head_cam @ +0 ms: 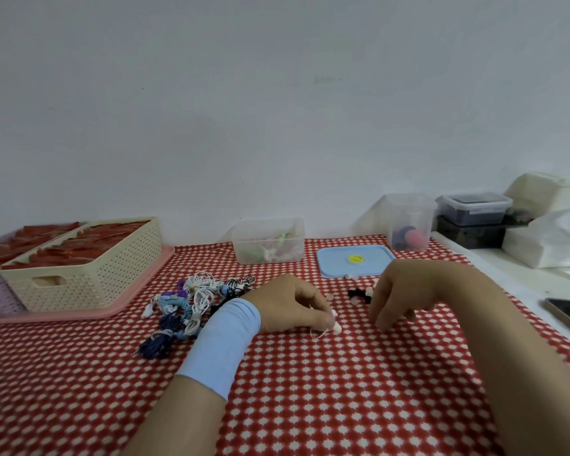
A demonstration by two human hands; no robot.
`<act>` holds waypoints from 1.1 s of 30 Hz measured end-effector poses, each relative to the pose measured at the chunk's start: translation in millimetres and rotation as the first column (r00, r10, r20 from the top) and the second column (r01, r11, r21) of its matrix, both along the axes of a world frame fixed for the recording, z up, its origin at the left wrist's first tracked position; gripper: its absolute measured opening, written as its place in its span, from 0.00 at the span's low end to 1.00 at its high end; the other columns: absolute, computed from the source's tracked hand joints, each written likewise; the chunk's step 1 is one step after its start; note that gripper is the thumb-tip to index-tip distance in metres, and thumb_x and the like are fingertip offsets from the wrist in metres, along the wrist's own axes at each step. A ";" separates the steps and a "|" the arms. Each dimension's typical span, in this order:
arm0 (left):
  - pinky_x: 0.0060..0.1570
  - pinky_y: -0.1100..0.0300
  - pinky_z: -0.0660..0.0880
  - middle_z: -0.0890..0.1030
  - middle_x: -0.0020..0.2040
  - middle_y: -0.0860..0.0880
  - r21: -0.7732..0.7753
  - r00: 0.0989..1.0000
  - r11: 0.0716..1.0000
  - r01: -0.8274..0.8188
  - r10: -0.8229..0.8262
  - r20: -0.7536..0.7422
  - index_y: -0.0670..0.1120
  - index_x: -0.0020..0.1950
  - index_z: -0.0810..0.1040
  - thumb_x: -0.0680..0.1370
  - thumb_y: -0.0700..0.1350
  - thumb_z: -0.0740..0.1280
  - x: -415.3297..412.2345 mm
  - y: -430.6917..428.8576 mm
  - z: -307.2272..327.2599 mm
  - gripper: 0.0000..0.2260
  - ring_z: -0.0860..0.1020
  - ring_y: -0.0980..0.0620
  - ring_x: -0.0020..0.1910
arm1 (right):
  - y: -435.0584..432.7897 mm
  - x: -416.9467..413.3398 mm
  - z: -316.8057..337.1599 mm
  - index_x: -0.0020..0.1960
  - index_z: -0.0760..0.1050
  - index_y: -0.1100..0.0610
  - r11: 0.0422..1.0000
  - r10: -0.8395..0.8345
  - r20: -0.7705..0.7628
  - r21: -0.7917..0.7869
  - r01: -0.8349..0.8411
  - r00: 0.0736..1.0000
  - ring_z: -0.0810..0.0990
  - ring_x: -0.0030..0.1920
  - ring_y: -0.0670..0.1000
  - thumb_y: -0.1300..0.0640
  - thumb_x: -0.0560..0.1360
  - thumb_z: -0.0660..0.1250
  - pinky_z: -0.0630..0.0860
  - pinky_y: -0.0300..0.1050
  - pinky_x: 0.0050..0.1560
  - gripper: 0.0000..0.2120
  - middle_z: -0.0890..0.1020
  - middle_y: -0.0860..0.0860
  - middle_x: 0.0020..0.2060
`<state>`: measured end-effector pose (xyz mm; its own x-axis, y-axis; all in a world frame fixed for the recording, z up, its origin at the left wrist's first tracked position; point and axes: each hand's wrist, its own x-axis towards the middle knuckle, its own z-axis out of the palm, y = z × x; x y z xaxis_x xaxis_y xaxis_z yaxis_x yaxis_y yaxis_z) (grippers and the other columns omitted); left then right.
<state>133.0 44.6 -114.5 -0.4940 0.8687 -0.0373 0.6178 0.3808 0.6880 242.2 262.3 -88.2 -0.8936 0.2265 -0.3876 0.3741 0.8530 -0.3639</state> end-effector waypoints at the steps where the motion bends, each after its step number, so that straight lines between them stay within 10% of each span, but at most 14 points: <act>1: 0.48 0.66 0.72 0.83 0.40 0.63 0.013 1.000 1.000 -0.005 0.005 0.015 0.55 0.45 0.86 0.75 0.53 0.72 1.2 0.2 0.7 0.05 0.79 0.66 0.44 | -1.6 -0.7 -0.2 0.44 0.86 0.39 1.000 0.012 0.013 0.020 -0.012 1.000 0.84 0.48 0.46 0.47 0.68 0.79 0.81 0.44 0.52 0.06 0.86 0.39 0.44; 10: 0.56 0.58 0.75 0.82 0.51 0.59 0.095 0.935 0.966 -0.242 0.258 -0.243 0.57 0.54 0.83 0.77 0.55 0.68 -2.7 17.5 -19.8 0.08 0.77 0.61 0.48 | -17.4 -16.8 -15.9 0.45 0.87 0.48 0.983 -0.030 -0.406 -0.177 -0.046 0.913 0.80 0.32 0.43 0.56 0.74 0.75 0.79 0.39 0.38 0.04 0.87 0.44 0.36; 18: 0.52 0.56 0.79 0.85 0.45 0.60 -0.066 0.946 0.978 -0.200 0.175 -0.274 0.56 0.47 0.87 0.73 0.55 0.72 -0.8 23.8 -21.3 0.07 0.80 0.59 0.45 | -27.8 -29.5 -33.4 0.46 0.88 0.47 0.998 0.051 -0.401 -0.022 -0.065 0.915 0.84 0.44 0.44 0.53 0.73 0.75 0.82 0.42 0.49 0.04 0.87 0.42 0.40; 25: 0.52 0.63 0.78 0.85 0.45 0.56 0.243 0.962 0.934 -0.263 0.272 -0.003 0.51 0.50 0.84 0.78 0.47 0.69 -4.7 12.9 -21.8 0.04 0.79 0.66 0.41 | -28.8 -23.8 -29.9 0.45 0.87 0.47 0.998 0.046 -0.407 -0.024 -0.061 0.912 0.82 0.41 0.38 0.56 0.72 0.77 0.76 0.30 0.43 0.05 0.86 0.39 0.39; 33: 0.42 0.63 0.76 0.84 0.39 0.54 0.448 0.877 0.794 -0.411 0.210 0.433 0.51 0.55 0.83 0.80 0.42 0.67 -5.5 14.4 -25.2 0.08 0.77 0.59 0.36 | -34.6 -17.7 -19.8 0.49 0.86 0.57 0.733 -0.365 -0.457 -0.678 -0.052 0.811 0.76 0.28 0.48 0.57 0.76 0.73 0.69 0.36 0.25 0.05 0.84 0.53 0.34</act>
<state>127.5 59.0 -139.7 -0.7808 0.6076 0.1456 0.2128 0.0395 0.9763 224.5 227.7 -108.0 -0.9624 0.2698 0.0321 0.0465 0.2799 -0.9589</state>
